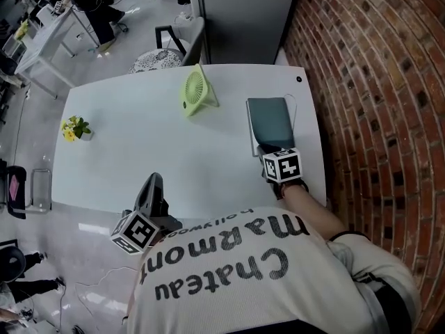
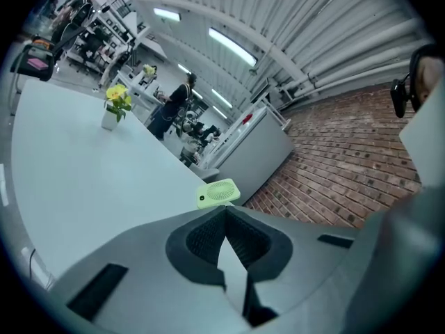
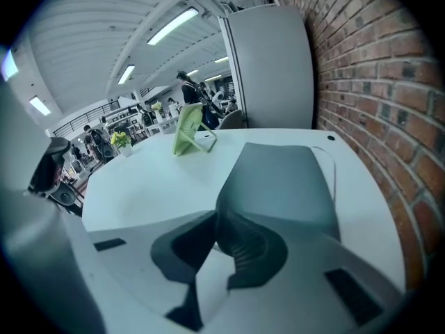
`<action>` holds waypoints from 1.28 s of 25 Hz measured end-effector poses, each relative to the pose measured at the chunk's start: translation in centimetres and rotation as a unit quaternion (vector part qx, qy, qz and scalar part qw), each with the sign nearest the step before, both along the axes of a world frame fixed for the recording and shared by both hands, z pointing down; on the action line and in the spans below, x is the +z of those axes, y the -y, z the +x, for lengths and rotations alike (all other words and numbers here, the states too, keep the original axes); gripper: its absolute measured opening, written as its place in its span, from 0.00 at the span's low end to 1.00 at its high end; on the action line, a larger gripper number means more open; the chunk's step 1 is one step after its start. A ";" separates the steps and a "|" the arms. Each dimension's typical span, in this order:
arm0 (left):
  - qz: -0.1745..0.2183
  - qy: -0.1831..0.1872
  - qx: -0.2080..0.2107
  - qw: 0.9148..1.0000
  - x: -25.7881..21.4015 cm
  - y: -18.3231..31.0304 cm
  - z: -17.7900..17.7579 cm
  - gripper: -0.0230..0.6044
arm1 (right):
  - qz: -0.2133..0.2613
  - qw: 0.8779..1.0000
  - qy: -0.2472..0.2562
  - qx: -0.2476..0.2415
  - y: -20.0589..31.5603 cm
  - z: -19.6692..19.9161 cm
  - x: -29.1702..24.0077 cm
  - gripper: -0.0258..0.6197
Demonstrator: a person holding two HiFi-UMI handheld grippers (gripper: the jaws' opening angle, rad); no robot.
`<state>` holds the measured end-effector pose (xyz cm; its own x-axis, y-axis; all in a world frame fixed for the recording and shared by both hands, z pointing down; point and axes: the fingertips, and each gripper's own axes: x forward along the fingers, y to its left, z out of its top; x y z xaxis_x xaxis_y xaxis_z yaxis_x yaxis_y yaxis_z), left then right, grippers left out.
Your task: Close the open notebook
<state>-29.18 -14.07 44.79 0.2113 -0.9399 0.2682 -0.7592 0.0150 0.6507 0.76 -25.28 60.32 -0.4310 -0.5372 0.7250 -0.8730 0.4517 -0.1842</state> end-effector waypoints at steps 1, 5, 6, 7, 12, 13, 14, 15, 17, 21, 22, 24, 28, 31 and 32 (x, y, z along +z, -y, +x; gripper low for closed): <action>-0.001 0.000 -0.002 1.000 0.0 -0.1 -0.1 0.04 | -0.002 1.000 -0.001 -0.001 0.0 0.0 0.0 0.12; -0.002 -0.001 -0.007 1.000 0.1 -0.5 -0.3 0.04 | -0.007 1.000 -0.003 -0.001 0.0 -0.2 0.2 0.13; -0.001 -0.001 -0.007 1.000 0.1 -0.5 -0.3 0.04 | -0.008 1.000 -0.004 -0.001 -0.1 -0.2 0.2 0.13; -0.001 -0.001 -0.007 1.000 0.0 -0.5 -0.2 0.04 | -0.008 1.000 -0.004 -0.002 -0.1 -0.3 0.2 0.14; -0.002 -0.002 -0.005 1.000 -0.1 -0.3 0.0 0.04 | -0.017 1.000 -0.001 -0.005 -0.1 -0.3 0.3 0.15; -0.001 -0.002 -0.005 1.000 -0.1 -0.2 0.0 0.04 | -0.021 1.000 0.000 -0.006 -0.1 -0.4 0.4 0.15; -0.001 -0.002 -0.004 1.000 -0.1 -0.1 -0.1 0.04 | -0.024 1.000 0.000 -0.007 -0.1 -0.4 0.4 0.15; 0.000 -0.003 -0.004 1.000 -0.1 0.0 -0.1 0.04 | -0.026 1.000 0.000 -0.009 -0.1 -0.5 0.4 0.15; 0.000 -0.002 -0.003 1.000 -0.1 0.2 -0.3 0.04 | -0.030 0.999 -0.006 -0.015 -0.1 -0.7 0.5 0.15; 0.001 -0.002 0.002 1.000 -0.1 0.9 -0.9 0.04 | -0.031 0.998 -0.044 -0.032 -0.2 -0.9 0.7 0.15; 0.003 -0.002 0.004 1.000 -0.2 1.2 -1.0 0.04 | -0.029 0.997 -0.054 -0.037 -0.2 -1.0 0.7 0.16; 0.005 -0.002 0.009 1.000 -0.2 1.7 -1.3 0.04 | -0.023 0.996 -0.071 -0.044 -0.2 -1.1 0.7 0.16; 0.005 0.000 0.026 1.000 0.0 2.5 -1.6 0.04 | -0.024 0.995 -0.089 -0.047 -0.3 -1.2 0.7 0.17; 0.004 0.000 0.038 0.999 0.1 3.1 -2.1 0.04 | -0.026 0.992 -0.112 -0.055 -0.2 -1.3 0.7 0.17; 0.004 0.000 0.043 0.999 0.1 3.3 -2.4 0.04 | -0.028 0.991 -0.119 -0.055 -0.1 -1.3 0.7 0.17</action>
<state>-31.53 -17.38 44.94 0.2906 -0.9204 0.2617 -0.7581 -0.0546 0.6498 -0.56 -25.15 61.03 -0.2972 -0.4528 0.8406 -0.8408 0.5413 -0.0057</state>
